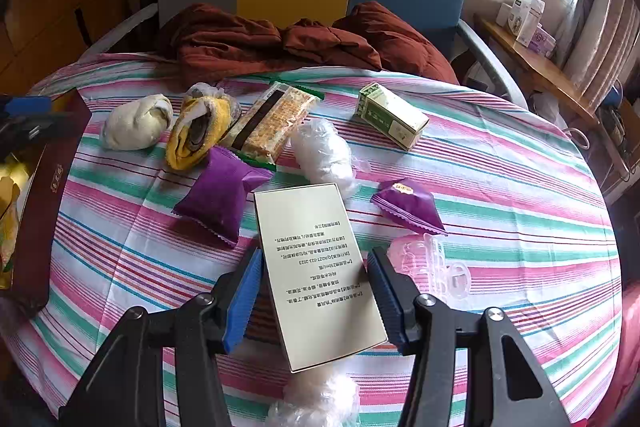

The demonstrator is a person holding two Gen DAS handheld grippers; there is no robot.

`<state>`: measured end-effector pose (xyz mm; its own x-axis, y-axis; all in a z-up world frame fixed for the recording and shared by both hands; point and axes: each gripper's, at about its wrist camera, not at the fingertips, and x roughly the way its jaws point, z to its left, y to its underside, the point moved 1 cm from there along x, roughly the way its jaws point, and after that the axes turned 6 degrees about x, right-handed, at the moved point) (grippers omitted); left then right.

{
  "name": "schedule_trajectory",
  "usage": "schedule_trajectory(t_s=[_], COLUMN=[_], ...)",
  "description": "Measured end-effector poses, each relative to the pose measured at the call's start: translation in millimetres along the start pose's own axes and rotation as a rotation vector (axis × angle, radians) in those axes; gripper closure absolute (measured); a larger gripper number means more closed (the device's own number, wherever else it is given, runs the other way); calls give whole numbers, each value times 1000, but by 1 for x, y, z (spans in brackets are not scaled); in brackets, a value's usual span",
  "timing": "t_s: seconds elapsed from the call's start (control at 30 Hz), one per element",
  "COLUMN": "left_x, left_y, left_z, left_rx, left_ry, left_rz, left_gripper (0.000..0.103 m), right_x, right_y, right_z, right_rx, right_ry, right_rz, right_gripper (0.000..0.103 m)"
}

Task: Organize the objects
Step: 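Grasp the beige sock with the left tool while the right tool grasps the cardboard box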

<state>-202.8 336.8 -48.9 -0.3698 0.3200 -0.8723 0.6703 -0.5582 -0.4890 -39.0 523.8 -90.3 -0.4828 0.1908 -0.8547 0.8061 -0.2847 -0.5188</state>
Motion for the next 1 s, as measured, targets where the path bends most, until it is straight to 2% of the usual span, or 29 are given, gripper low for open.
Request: schedule_trajectory(t_s=[0.07, 0.17, 0.4, 0.47, 0.5, 0.63, 0.73, 0.87, 1.0], left_x=[15, 34, 70, 77, 79, 67, 47, 5, -46], left_y=[-10, -19, -26, -24, -22, -12, -1, 16, 29], left_z=[3, 3, 1, 3, 2, -2, -4, -10, -20], left_rx=[-56, -80, -134, -155, -155, -133, -131, -96, -47], left_ry=[-22, -56, -55, -41, 0, 7, 26, 40, 43], left_rz=[20, 45, 101, 114, 117, 85, 60, -3, -106], left_gripper=[3, 3, 4, 25, 31, 34, 34, 34, 34], right_x=[0, 0, 1, 1, 2, 3, -3, -15, -20], right_y=[0, 0, 0, 0, -1, 0, -3, -7, -10], right_z=[-2, -3, -5, -5, -5, -3, -9, -23, -22], right_rx=[10, 16, 25, 20, 15, -1, 34, 99, 107], right_ry=[-2, -6, -15, -15, -15, -15, -31, -75, -114], right_rz=[1, 1, 1, 2, 2, -3, -33, -88, -111], right_gripper=[49, 48, 48, 48, 48, 50, 50, 50, 50])
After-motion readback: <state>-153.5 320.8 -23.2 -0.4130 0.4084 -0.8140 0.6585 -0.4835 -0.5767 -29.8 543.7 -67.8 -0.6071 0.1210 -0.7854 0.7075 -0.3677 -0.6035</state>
